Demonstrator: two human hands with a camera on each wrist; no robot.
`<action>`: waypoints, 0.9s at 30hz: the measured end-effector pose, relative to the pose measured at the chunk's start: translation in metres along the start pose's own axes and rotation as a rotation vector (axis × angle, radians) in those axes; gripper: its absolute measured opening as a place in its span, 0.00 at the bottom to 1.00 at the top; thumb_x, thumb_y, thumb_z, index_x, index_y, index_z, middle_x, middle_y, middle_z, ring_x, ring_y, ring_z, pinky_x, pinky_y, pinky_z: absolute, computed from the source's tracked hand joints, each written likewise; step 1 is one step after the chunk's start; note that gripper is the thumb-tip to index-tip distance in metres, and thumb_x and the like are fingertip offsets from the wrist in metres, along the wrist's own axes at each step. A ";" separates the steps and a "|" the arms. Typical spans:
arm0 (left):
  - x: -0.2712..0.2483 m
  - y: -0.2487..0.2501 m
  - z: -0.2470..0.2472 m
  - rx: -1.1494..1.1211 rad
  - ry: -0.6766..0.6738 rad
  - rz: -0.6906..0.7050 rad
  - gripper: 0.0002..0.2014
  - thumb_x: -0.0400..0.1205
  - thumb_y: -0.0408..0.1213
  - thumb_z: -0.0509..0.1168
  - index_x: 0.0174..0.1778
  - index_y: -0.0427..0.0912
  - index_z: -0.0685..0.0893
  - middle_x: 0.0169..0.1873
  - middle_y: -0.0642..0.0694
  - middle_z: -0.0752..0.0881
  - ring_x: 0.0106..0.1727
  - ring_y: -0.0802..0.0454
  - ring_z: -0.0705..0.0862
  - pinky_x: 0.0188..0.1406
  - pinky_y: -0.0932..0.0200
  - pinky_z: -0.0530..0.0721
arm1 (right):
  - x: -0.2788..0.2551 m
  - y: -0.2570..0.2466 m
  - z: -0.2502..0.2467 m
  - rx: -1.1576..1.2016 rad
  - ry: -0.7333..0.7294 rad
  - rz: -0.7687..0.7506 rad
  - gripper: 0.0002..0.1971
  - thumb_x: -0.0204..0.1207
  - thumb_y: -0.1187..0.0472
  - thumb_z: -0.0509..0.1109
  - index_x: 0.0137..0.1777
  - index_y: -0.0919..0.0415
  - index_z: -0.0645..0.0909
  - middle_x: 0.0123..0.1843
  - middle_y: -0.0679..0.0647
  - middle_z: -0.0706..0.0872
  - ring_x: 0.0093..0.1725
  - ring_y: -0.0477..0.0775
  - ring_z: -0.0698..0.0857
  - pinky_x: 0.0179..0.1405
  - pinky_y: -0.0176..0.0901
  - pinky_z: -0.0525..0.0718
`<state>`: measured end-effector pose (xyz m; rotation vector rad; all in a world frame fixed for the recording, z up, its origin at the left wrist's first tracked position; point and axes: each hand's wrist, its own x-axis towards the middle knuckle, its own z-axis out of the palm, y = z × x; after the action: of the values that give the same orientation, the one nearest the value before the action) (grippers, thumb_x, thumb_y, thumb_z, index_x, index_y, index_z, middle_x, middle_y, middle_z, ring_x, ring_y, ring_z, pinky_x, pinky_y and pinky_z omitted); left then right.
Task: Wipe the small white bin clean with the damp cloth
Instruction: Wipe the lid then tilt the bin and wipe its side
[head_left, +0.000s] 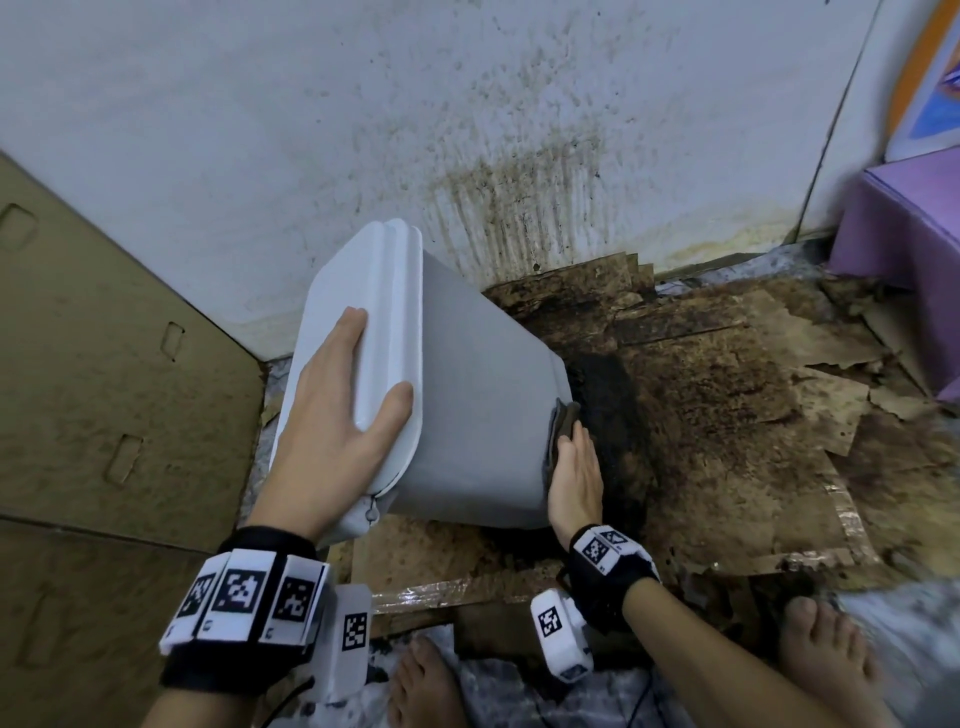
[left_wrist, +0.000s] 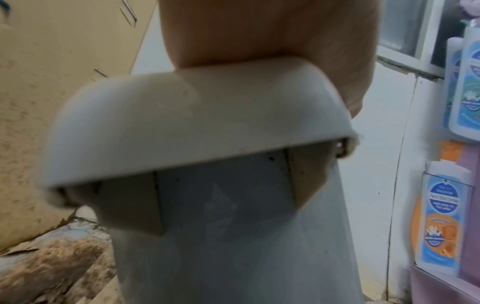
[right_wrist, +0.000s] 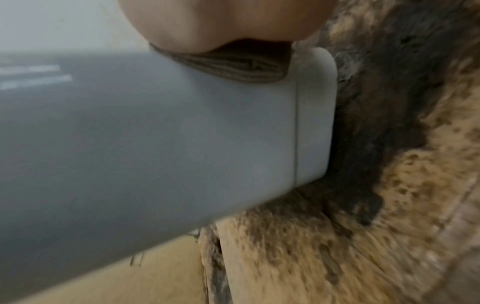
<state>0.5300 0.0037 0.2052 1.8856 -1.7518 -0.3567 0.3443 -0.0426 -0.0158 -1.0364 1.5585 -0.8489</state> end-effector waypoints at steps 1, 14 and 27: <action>0.000 0.000 0.000 0.002 0.001 0.003 0.38 0.83 0.57 0.59 0.89 0.54 0.56 0.87 0.59 0.59 0.86 0.61 0.58 0.85 0.54 0.58 | 0.006 -0.003 -0.003 -0.001 -0.032 0.025 0.29 0.90 0.50 0.45 0.89 0.56 0.51 0.90 0.50 0.53 0.88 0.48 0.50 0.87 0.47 0.45; 0.002 0.005 0.004 0.043 0.011 0.029 0.40 0.81 0.60 0.57 0.89 0.51 0.56 0.88 0.57 0.58 0.87 0.62 0.56 0.83 0.63 0.53 | -0.004 -0.004 0.000 0.082 -0.026 -0.081 0.37 0.78 0.41 0.48 0.89 0.47 0.53 0.89 0.43 0.59 0.87 0.44 0.57 0.87 0.55 0.53; 0.007 0.010 0.008 0.064 -0.010 0.045 0.41 0.81 0.62 0.54 0.90 0.48 0.55 0.89 0.53 0.57 0.88 0.59 0.54 0.85 0.59 0.53 | -0.089 -0.114 0.029 0.060 -0.138 -0.499 0.32 0.83 0.45 0.38 0.89 0.45 0.47 0.89 0.37 0.48 0.85 0.30 0.45 0.86 0.40 0.43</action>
<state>0.5181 -0.0051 0.2053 1.8881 -1.8298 -0.2971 0.4034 -0.0039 0.1134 -1.4366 1.1642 -1.1257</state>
